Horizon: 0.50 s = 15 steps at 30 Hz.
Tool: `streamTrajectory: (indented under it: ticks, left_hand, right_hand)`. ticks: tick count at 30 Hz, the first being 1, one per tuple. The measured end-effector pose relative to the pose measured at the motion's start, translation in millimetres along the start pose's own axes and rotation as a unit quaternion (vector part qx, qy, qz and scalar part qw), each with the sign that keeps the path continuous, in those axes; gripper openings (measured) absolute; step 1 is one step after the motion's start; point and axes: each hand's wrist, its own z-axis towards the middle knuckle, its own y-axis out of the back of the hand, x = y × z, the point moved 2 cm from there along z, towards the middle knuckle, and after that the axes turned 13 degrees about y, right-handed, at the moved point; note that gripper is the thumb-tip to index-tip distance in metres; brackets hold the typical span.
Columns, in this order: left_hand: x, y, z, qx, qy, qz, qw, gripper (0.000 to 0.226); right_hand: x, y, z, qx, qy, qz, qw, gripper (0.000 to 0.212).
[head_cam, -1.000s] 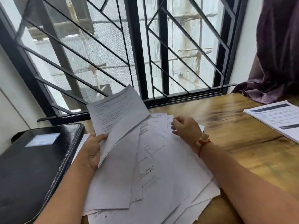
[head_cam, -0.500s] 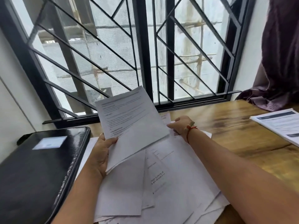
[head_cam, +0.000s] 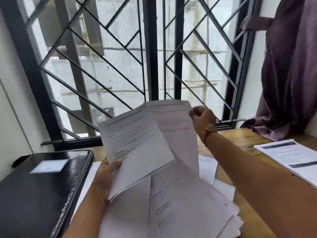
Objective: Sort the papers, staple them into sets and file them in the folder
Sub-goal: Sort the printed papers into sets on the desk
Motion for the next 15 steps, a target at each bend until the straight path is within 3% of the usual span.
streamTrajectory:
  ticks: [9,12,15]
  left_hand:
    - [-9.7,-2.9,-5.2,0.029,-0.016,-0.042,0.999,0.034]
    - [-14.1,-4.5,-9.6,0.032,-0.022,-0.062,0.997,0.042]
    - [-17.6,-9.9,-14.0,0.045,-0.033,-0.055,0.997,0.028]
  right_hand:
    - [82.5,59.6,46.8,-0.168,0.196,0.008,0.966,0.012]
    - [97.1,69.9,39.5,-0.164,0.233,-0.031,0.958,0.013]
    - [95.5,75.2,24.4,-0.122,0.239,-0.113,0.957,0.012]
